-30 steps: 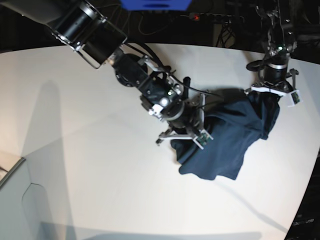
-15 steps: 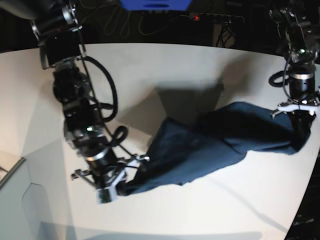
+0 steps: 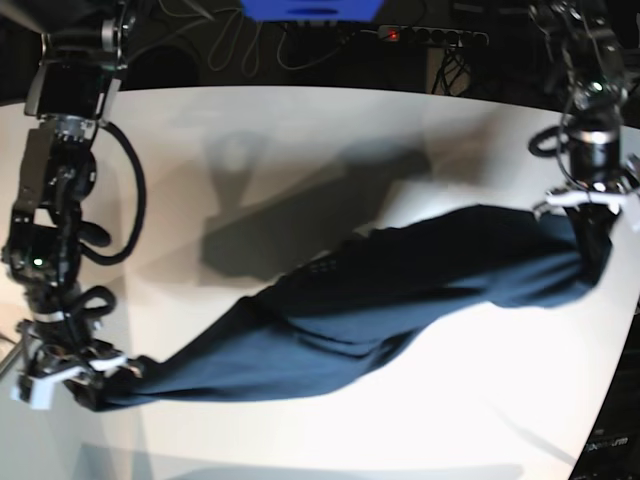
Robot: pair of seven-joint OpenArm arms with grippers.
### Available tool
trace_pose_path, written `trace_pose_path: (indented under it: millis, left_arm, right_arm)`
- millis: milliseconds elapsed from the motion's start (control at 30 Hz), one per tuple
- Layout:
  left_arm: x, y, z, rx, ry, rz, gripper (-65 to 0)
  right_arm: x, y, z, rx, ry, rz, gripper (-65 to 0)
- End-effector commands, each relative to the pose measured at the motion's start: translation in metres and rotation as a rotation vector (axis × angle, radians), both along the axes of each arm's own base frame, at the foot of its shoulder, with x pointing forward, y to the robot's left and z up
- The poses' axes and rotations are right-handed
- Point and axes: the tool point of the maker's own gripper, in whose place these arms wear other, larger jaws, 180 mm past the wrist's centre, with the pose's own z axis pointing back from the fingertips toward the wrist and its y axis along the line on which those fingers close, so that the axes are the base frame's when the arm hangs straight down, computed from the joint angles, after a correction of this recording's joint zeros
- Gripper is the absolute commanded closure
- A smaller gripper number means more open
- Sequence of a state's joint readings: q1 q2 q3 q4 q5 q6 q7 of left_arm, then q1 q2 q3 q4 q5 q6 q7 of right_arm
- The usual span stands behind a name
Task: Layout the t-shirt on the table in an organized manner, then fold the t-shirt properly
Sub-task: 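Lift the shirt with both grippers and stretch it between them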
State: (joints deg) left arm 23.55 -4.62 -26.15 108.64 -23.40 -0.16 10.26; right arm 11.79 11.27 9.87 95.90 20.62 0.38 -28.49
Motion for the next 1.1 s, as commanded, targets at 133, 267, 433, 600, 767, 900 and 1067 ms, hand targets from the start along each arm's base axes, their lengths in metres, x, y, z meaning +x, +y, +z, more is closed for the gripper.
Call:
trace_pose_path:
  millis: [133, 267, 433, 600, 767, 900, 1067]
  left_arm:
    - [-0.017, -0.001, -0.025, -0.02, 0.058, 0.009, -0.1]
    - [-0.027, -0.003, -0.034, -0.024, 0.094, 0.007, -0.1]
    - [-0.044, -0.043, -0.053, -0.069, 0.165, -0.09, -0.1]
    - [-0.054, -0.076, -0.062, -0.112, 0.199, -0.164, -0.1]
    - [-0.048, -0.076, -0.044, -0.097, 0.151, -0.17, -0.1]
    - [-0.037, -0.056, -0.019, -0.052, 0.082, -0.133, -0.1]
    - [-0.031, -0.049, -0.006, -0.033, 0.044, -0.119, -0.1]
  right_arm:
    - [0.005, -0.039, 0.011, 0.073, -0.051, -0.087, 0.0]
    - [0.004, -0.044, 0.011, 0.077, -0.053, -0.101, 0.0]
    - [0.004, -0.043, 0.006, 0.083, -0.042, -0.1, 0.0]
    - [0.004, -0.044, 0.008, 0.075, -0.043, -0.101, 0.0]
    - [0.005, -0.05, 0.014, 0.055, -0.052, -0.104, 0.0]
    - [0.005, -0.052, 0.016, 0.049, -0.055, -0.106, 0.0]
    - [0.007, -0.057, 0.025, 0.032, -0.07, -0.109, 0.0]
